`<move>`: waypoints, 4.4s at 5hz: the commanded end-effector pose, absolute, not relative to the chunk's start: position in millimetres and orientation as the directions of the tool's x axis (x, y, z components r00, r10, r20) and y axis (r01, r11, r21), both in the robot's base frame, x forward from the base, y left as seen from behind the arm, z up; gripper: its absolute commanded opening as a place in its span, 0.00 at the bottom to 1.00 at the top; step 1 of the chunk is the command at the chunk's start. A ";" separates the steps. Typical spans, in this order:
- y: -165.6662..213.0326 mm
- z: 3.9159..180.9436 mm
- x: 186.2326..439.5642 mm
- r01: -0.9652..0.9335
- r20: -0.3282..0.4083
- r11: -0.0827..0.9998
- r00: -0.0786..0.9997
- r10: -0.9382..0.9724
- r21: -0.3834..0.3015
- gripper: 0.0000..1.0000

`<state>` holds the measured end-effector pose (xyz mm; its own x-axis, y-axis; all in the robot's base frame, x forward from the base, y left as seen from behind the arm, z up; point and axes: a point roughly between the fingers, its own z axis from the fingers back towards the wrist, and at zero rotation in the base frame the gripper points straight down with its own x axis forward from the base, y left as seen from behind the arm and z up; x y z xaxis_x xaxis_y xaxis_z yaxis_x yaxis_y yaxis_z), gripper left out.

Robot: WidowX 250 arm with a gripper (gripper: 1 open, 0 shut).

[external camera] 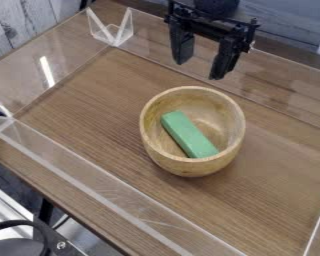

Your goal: Remove the green block from inside the brown bowl and put it on the table

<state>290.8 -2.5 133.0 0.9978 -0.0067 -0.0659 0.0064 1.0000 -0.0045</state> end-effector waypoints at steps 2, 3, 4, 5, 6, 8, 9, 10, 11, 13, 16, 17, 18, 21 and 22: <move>-3.9 104.0 271.7 -0.317 -0.114 0.948 0.942 0.316 0.008 1.00; -1.7 87.8 266.9 -0.435 -0.118 0.901 0.894 0.432 0.004 1.00; 1.2 77.8 266.9 -0.578 -0.118 0.816 0.811 0.574 -0.002 1.00; 1.0 68.1 268.6 -0.627 -0.119 0.779 0.774 0.622 -0.003 1.00; 0.5 57.8 270.7 -0.654 -0.121 0.756 0.751 0.649 -0.002 1.00; -0.1 48.6 277.1 -0.661 -0.124 0.750 0.745 0.655 -0.011 1.00; -0.8 47.7 280.0 -0.655 -0.125 0.755 0.751 0.649 -0.017 1.00; -1.5 47.1 283.0 -0.648 -0.124 0.762 0.758 0.640 -0.025 1.00; -2.3 48.0 285.8 -0.636 -0.124 0.771 0.769 0.628 -0.037 1.00; -3.3 52.0 290.2 -0.617 -0.120 0.785 0.785 0.608 -0.060 1.00; -2.8 54.4 292.2 -0.604 -0.116 0.793 0.796 0.595 -0.077 1.00; -2.2 54.2 292.4 -0.604 -0.116 0.793 0.796 0.594 -0.080 1.00; -2.0 53.9 292.8 -0.602 -0.114 0.794 0.797 0.593 -0.083 1.00; -1.7 49.7 294.0 -0.602 -0.111 0.794 0.798 0.592 -0.086 0.00; -1.0 58.7 296.0 -0.600 -0.114 0.793 0.799 0.590 -0.102 0.00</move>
<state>283.7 -4.5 41.3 0.7944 0.5826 -0.1720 -0.5990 0.7982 -0.0629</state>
